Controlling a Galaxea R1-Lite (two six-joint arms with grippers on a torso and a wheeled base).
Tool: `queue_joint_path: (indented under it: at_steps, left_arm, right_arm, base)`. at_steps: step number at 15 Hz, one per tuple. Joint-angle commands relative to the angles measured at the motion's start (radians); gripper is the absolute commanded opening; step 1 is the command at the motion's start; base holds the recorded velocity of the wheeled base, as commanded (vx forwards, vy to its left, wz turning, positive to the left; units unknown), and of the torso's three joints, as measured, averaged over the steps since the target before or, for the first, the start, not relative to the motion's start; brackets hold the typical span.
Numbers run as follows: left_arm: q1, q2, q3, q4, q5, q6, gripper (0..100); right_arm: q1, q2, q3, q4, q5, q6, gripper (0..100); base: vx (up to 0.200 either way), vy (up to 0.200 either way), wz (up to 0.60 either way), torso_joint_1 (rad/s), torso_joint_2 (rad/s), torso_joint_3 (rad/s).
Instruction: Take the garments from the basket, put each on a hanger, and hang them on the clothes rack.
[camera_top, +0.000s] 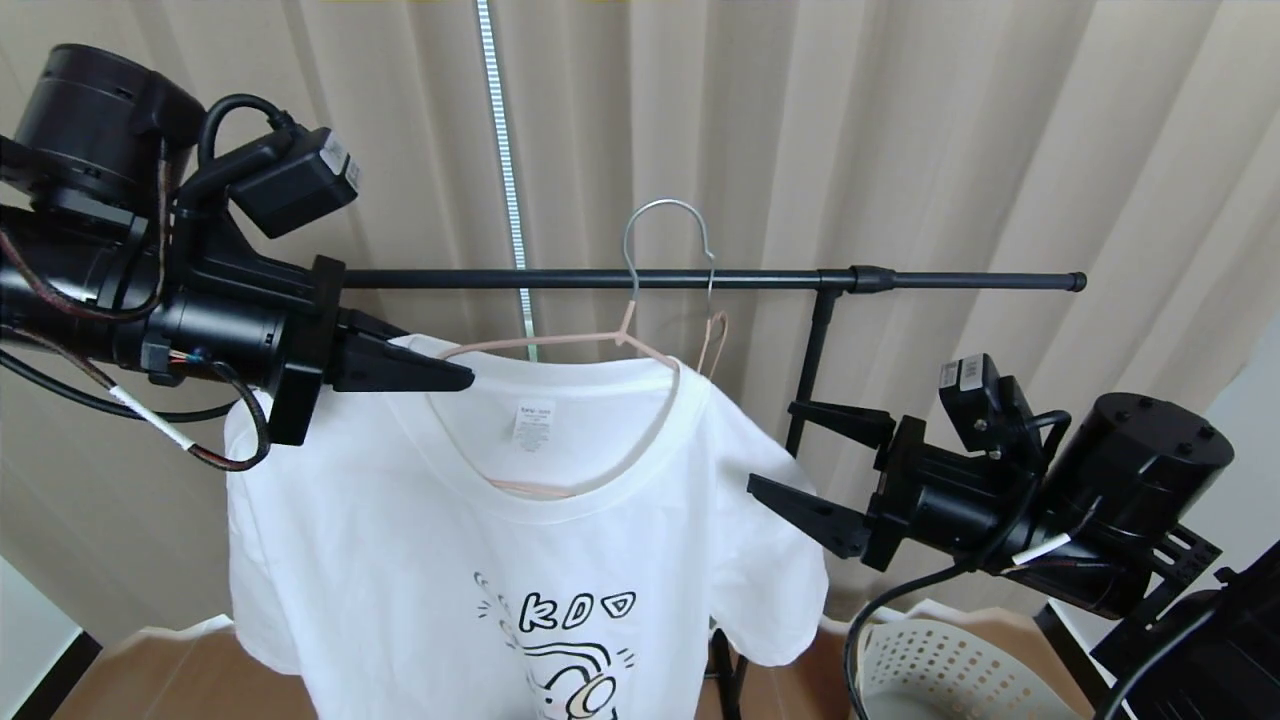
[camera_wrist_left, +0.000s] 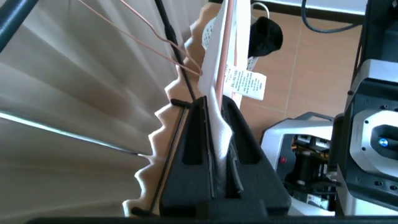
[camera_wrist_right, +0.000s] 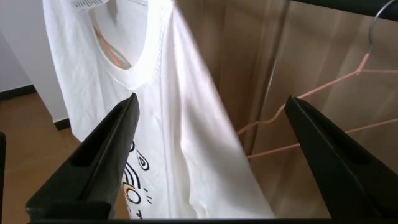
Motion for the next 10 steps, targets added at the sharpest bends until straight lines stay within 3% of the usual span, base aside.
queue_joint_path:
  at_steps: [1,2,4,8,10]
  left_arm:
    - [0.007,-0.061,0.114,-0.109,-0.001,-0.054,0]
    - [0.013,-0.086,0.193,-0.22,-0.002,-0.099,0]
    - [0.013,-0.115,0.272,-0.328,-0.002,-0.145,0]
    - [0.013,-0.168,0.403,-0.463,-0.002,-0.214,0]
    - [0.007,-0.205,0.51,-0.594,-0.002,-0.255,0]
  right_arm:
    - [-0.012,0.016,-0.002,0.0,0.001,-0.005,100]
    - [-0.024,0.019,-0.002,0.002,0.001,-0.008,100]
    - [-0.047,0.027,-0.01,0.002,0.001,-0.015,100]
    - [-0.09,0.054,-0.017,0.002,0.001,-0.075,100]
    - [-0.109,0.059,-0.028,0.002,0.002,-0.075,100]
  base:
    - [0.0,0.0,0.0,0.0,0.0,0.0]
    - [0.0,0.0,0.0,0.0,0.0,0.0]
    - [0.0,0.0,0.0,0.0,0.0,0.0]
    - [0.0,0.0,0.0,0.0,0.0,0.0]
    - [0.0,0.0,0.0,0.0,0.0,0.0]
